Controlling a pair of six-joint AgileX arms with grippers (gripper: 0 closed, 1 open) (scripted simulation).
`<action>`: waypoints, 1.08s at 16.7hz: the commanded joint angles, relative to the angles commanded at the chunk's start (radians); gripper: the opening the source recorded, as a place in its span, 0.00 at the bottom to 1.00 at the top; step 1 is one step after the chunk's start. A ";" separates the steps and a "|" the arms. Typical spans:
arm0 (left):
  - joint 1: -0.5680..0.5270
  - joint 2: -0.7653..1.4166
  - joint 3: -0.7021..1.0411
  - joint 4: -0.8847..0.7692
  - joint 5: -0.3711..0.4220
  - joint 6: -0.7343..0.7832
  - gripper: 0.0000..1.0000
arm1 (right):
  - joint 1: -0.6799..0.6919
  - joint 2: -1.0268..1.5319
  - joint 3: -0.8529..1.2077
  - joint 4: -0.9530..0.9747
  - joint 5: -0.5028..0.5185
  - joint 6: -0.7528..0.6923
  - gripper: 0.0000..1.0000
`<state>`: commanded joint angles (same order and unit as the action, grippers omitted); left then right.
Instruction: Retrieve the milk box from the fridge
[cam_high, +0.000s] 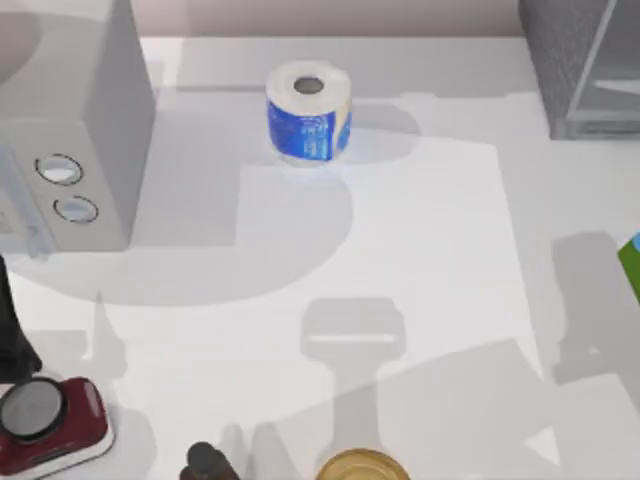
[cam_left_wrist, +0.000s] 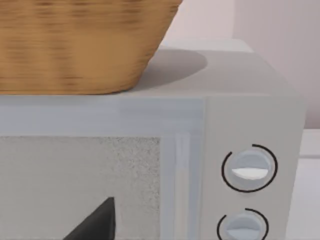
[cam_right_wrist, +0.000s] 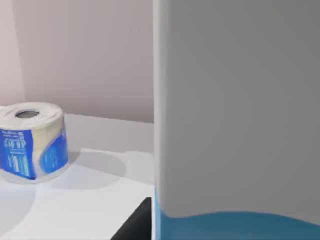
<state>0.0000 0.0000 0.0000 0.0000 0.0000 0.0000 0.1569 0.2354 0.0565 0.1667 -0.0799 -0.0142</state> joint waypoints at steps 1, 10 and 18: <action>0.000 0.000 0.000 0.000 0.000 0.000 1.00 | 0.040 0.074 0.014 0.043 -0.019 -0.003 0.00; 0.000 0.000 0.000 0.000 0.000 0.000 1.00 | 0.334 0.759 0.133 0.407 -0.134 -0.026 0.00; 0.000 0.000 0.000 0.000 0.000 0.000 1.00 | 0.369 0.850 0.147 0.465 -0.143 -0.029 0.00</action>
<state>0.0000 0.0000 0.0000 0.0000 0.0000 0.0000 0.5263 1.0851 0.2034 0.6312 -0.2229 -0.0433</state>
